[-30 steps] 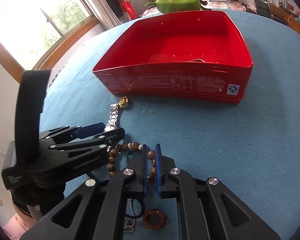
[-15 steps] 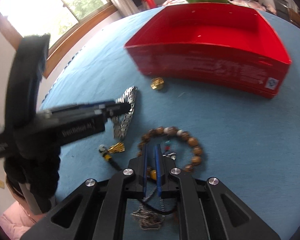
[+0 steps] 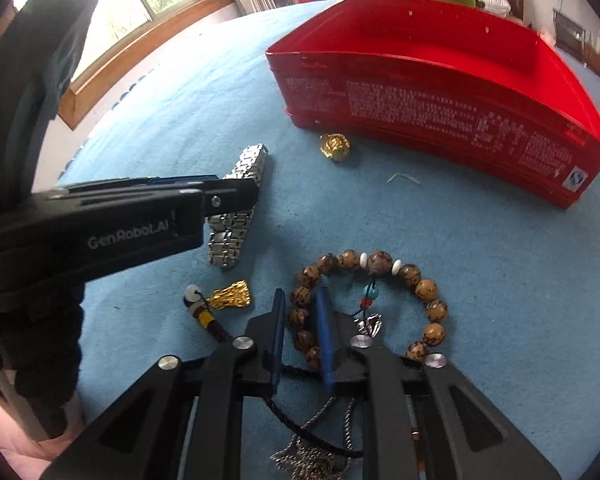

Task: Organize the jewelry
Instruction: 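Carry the watch and wooden bracelet into the red box and open both tools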

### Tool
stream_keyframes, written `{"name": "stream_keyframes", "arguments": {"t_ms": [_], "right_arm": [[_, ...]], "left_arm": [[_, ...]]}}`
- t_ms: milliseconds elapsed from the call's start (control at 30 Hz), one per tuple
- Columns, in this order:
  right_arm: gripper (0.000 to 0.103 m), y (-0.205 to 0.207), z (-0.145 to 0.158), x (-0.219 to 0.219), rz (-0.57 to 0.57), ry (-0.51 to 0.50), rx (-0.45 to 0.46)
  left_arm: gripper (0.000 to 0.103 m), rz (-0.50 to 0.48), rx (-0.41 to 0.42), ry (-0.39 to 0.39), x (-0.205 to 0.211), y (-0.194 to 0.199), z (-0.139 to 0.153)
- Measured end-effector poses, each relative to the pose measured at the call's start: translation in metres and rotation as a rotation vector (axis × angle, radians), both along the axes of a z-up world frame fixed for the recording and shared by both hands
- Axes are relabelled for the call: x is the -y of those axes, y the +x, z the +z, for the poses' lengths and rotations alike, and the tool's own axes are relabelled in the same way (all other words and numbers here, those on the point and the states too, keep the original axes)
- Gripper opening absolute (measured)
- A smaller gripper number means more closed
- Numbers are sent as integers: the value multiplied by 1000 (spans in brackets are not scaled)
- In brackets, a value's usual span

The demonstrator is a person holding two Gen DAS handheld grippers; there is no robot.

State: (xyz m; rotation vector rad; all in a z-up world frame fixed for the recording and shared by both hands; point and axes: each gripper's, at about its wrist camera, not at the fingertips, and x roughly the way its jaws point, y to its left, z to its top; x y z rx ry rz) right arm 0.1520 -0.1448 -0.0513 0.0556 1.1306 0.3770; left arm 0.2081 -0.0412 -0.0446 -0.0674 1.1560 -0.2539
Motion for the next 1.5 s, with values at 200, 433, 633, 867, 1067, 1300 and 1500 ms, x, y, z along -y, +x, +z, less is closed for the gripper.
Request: {"name": "stream_keyframes", "arguments": {"t_ms": [200,433,633,867,1067,1300,1500], "right_arm": [[11,4,13,29,-76,48,30],[11,7,31,78,-193,117,71],[11,23,3,80,-210,106,1],[11,23,2,84,-225,138,-8],[11,3,39,110,-249,203,76],[11,-4,71,123,-240,226,130],[11,10,90,120,-224,224,149]], "left_arm": [[31,-5,8,-2,6,4,0],[31,-8,23,-5,3,-1,4],[31,-14,5,17,7,0,-4],[31,-14,-2,11,9,3,-7],[31,-17,54,-21,1,-8,16],[31,-31,86,-43,-3,-15,37],[31,-64,123,-48,-1,-16,60]]}}
